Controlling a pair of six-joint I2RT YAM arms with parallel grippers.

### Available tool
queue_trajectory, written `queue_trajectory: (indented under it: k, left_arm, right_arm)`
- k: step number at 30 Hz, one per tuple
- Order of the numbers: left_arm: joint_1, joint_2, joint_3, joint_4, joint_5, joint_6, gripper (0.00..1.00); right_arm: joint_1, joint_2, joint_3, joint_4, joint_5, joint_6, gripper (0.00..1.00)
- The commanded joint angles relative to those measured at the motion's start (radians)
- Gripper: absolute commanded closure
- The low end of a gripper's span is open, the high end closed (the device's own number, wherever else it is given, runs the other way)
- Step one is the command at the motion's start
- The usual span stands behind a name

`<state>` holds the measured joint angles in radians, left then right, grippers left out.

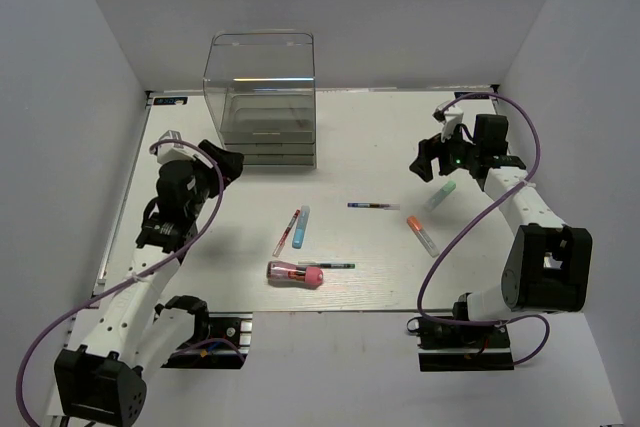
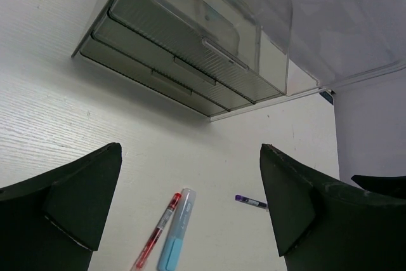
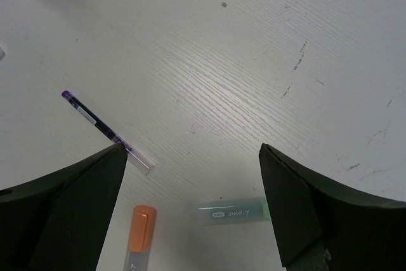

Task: Sort the stationery into containers
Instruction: Grab a piece of stationery with the right arm

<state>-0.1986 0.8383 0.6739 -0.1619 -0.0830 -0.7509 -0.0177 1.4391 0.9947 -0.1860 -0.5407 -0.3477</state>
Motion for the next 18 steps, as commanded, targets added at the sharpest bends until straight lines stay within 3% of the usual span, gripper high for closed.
queue_trajectory:
  k: [1, 6, 13, 15, 18]
  left_arm:
    - [-0.002, 0.030, -0.007, 0.036, 0.022, -0.033, 0.01]
    - [-0.002, 0.065, -0.016, 0.065, 0.022, -0.070, 0.01]
    - [-0.012, 0.087, -0.069, 0.142, 0.040, -0.128, 0.01]
    - [-0.012, 0.097, -0.102, 0.196, 0.051, -0.143, 0.03]
    - [-0.012, 0.128, -0.141, 0.286, 0.074, -0.169, 0.10]
  right_arm:
    - [-0.005, -0.028, 0.015, -0.015, -0.092, -0.081, 0.10]
    - [-0.001, -0.022, 0.018, -0.132, -0.255, -0.249, 0.10]
    - [0.004, -0.032, -0.016, -0.130, -0.280, -0.338, 0.10]
    - [0.002, -0.048, -0.031, -0.112, -0.301, -0.353, 0.14]
    - [0.010, -0.048, -0.036, -0.086, -0.347, -0.352, 0.32]
